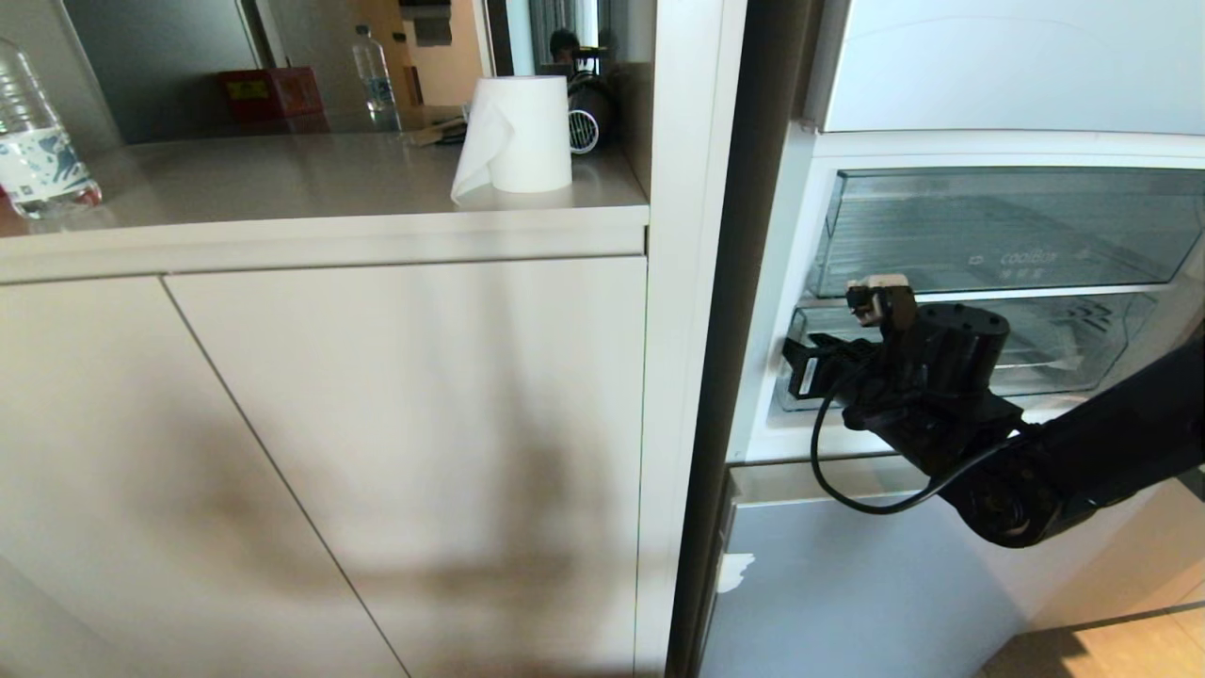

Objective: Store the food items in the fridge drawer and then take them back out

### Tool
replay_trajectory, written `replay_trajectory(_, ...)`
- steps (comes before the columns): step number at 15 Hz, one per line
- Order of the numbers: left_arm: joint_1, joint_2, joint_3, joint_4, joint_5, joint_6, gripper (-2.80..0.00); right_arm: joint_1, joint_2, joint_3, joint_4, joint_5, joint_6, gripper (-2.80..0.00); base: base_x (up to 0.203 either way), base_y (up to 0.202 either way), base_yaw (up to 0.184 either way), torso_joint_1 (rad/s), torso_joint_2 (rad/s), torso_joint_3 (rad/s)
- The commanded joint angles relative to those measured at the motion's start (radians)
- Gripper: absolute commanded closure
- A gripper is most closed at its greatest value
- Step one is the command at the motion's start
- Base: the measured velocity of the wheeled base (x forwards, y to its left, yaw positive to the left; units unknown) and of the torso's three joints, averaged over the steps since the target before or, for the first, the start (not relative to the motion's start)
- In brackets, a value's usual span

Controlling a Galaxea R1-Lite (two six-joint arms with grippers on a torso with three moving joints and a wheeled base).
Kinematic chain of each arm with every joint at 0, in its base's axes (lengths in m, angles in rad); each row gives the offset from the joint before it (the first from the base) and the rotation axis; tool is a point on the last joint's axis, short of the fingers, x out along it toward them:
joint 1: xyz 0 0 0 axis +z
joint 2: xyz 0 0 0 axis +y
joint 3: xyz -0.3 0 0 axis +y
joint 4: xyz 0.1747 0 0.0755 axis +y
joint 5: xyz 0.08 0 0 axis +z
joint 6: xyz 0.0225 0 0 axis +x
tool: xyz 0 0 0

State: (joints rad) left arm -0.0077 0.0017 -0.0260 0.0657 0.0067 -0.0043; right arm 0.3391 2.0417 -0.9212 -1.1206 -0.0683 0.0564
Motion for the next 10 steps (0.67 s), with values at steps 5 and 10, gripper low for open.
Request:
replay_trajectory(5, 0.0, 0.0, 0.0, 0.0, 0.0, 0.0, 0.0, 0.023, -0.007, 0.013, -0.01, -0.048, 0.003, 0.0, 0.0, 0.0, 0.0, 0.0, 0.0, 0.0)
replay_trajectory(10, 0.0, 0.0, 0.0, 0.0, 0.001, 0.0, 0.0, 0.045, -0.115, 0.114, -0.01, -0.056, 0.02, 0.0, 0.0, 0.0, 0.0, 0.0, 0.0, 0.0)
